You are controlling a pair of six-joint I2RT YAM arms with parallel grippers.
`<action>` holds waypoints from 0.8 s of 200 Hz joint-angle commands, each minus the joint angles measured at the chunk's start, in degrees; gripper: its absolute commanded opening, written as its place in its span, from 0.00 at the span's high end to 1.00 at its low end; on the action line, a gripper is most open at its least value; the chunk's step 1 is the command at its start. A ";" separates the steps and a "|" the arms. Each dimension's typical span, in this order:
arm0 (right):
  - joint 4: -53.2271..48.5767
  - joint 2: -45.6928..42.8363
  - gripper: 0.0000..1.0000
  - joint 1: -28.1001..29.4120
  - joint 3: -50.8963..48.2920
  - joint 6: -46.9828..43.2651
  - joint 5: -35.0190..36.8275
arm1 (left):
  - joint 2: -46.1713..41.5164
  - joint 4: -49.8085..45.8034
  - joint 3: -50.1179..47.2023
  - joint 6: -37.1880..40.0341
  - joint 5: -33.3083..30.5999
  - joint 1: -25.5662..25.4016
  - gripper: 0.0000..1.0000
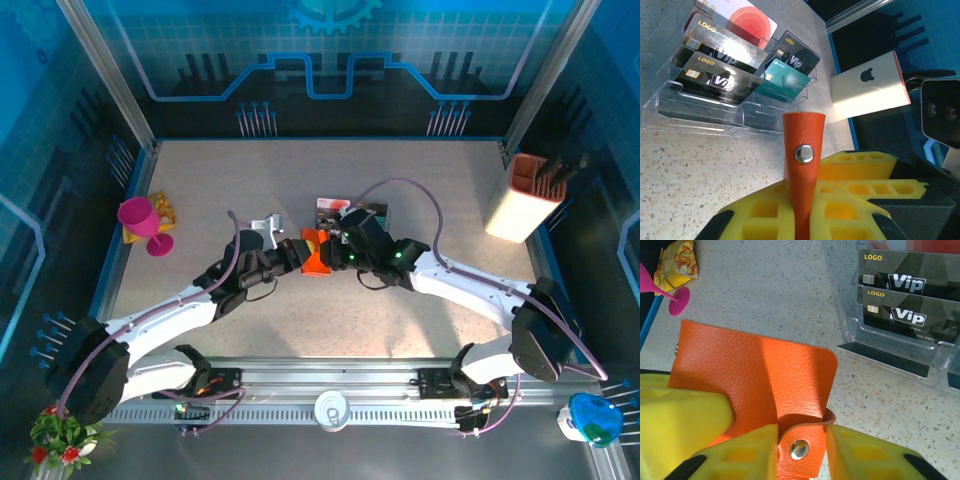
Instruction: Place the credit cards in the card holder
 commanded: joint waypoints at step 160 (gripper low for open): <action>0.89 -1.81 1.00 -4.29 -16.50 2.51 4.84 | -1.00 4.03 1.15 -1.54 -0.79 -1.06 1.00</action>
